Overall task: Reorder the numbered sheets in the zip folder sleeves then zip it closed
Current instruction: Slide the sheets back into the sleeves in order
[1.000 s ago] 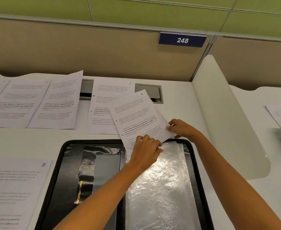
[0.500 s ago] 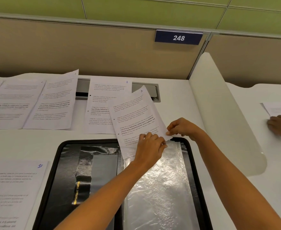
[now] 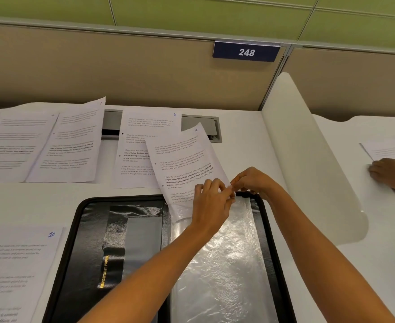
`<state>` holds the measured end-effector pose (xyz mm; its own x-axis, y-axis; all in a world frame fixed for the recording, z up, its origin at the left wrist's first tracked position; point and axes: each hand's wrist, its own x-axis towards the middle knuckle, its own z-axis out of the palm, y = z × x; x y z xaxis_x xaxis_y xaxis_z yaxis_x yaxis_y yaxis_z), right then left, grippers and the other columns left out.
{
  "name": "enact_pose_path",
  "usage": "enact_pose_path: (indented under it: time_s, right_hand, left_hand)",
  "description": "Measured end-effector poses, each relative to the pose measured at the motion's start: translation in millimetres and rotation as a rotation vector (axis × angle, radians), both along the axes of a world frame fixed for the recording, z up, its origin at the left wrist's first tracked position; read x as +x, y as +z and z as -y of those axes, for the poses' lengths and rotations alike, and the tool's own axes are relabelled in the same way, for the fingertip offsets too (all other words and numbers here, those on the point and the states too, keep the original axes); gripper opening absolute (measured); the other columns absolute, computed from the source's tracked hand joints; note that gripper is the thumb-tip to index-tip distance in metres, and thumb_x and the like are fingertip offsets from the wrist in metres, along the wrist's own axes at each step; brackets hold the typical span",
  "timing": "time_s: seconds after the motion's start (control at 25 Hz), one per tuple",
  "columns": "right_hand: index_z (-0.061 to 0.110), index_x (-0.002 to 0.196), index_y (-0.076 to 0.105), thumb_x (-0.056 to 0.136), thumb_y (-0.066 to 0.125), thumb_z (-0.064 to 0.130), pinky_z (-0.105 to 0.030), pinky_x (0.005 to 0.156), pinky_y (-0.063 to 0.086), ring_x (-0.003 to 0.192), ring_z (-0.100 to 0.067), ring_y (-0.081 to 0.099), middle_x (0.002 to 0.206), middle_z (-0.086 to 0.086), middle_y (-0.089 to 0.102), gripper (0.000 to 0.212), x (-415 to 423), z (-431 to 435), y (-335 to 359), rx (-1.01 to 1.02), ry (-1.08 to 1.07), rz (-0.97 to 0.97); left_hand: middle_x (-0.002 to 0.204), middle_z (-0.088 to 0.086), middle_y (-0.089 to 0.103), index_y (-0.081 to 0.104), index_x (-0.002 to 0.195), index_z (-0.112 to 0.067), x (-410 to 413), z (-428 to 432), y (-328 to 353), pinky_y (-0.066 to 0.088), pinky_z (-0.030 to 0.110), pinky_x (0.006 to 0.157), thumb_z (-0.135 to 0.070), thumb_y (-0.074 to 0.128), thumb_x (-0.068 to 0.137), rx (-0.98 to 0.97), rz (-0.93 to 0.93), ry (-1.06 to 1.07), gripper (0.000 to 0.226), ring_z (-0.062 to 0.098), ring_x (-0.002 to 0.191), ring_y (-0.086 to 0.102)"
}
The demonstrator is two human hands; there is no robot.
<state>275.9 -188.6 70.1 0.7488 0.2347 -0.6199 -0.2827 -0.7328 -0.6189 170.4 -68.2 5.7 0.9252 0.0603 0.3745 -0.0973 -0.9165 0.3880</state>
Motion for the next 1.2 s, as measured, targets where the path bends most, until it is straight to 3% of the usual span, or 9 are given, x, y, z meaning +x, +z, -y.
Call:
enact_pose_path:
  time_s: [0.16,0.36,0.56,0.64,0.76,1.0,1.2]
  right_hand:
    - [-0.008,0.088,0.071,0.073,0.068,-0.005,-0.012,0.037,0.034,0.053,-0.009,0.047,0.063,-0.006,0.057,0.016,-7,-2,-6,-0.003,-0.02,-0.022]
    - [0.0,0.083,0.067,0.076,0.068,-0.002,-0.014,0.039,0.033,0.047,-0.008,0.042,0.06,-0.007,0.05,0.008,-9,-3,-4,-0.001,-0.026,-0.054]
    - [0.003,0.091,0.073,0.075,0.075,0.016,-0.026,0.06,0.034,0.072,-0.016,0.049,0.072,-0.01,0.057,0.021,4,8,-10,-0.101,0.028,-0.104]
    - [0.004,0.097,0.074,0.076,0.074,0.015,-0.027,0.065,0.036,0.082,-0.016,0.055,0.092,-0.019,0.067,0.023,8,12,-10,-0.136,0.061,-0.119]
    - [0.015,0.1,0.075,0.08,0.073,0.017,-0.03,0.075,0.041,0.099,-0.016,0.061,0.104,-0.004,0.07,0.02,11,15,-4,-0.145,0.123,-0.145]
    - [0.015,0.11,0.07,0.084,0.069,0.019,-0.033,0.083,0.042,0.102,-0.017,0.06,0.104,0.001,0.069,0.026,17,13,2,-0.147,0.197,-0.162]
    - [0.01,0.108,0.069,0.088,0.065,0.025,-0.034,0.083,0.044,0.096,-0.015,0.062,0.103,-0.001,0.069,0.026,16,9,-2,-0.169,0.182,-0.194]
  left_hand:
    - [0.089,-0.007,0.064,0.071,0.095,-0.026,2,2,-1,0.043,0.035,0.078,-0.035,0.071,0.084,-0.001,-0.022,-0.002,0.014,0.016,0.085,0.055]
    - [0.09,-0.004,0.063,0.069,0.094,-0.023,3,4,2,0.04,0.035,0.077,-0.03,0.066,0.085,-0.075,-0.048,-0.006,0.012,0.018,0.087,0.054]
    - [0.095,-0.008,0.066,0.067,0.103,-0.024,6,-2,10,0.033,0.033,0.086,-0.028,0.052,0.093,-0.252,-0.21,-0.053,0.018,0.014,0.094,0.052]
    - [0.092,-0.011,0.067,0.066,0.105,-0.027,10,-9,11,0.031,0.032,0.087,-0.024,0.053,0.093,-0.346,-0.269,-0.074,0.018,0.012,0.093,0.053]
    - [0.084,-0.013,0.068,0.065,0.103,-0.028,16,-15,8,0.035,0.034,0.09,-0.023,0.061,0.09,-0.464,-0.298,-0.047,0.014,0.012,0.089,0.058]
    - [0.075,-0.019,0.064,0.066,0.095,-0.031,20,-13,6,0.049,0.045,0.09,-0.026,0.072,0.082,-0.618,-0.334,-0.007,0.015,0.005,0.08,0.064]
    - [0.075,-0.017,0.065,0.066,0.096,-0.031,19,-10,5,0.053,0.034,0.08,-0.023,0.07,0.084,-0.651,-0.374,0.003,0.015,0.003,0.075,0.063]
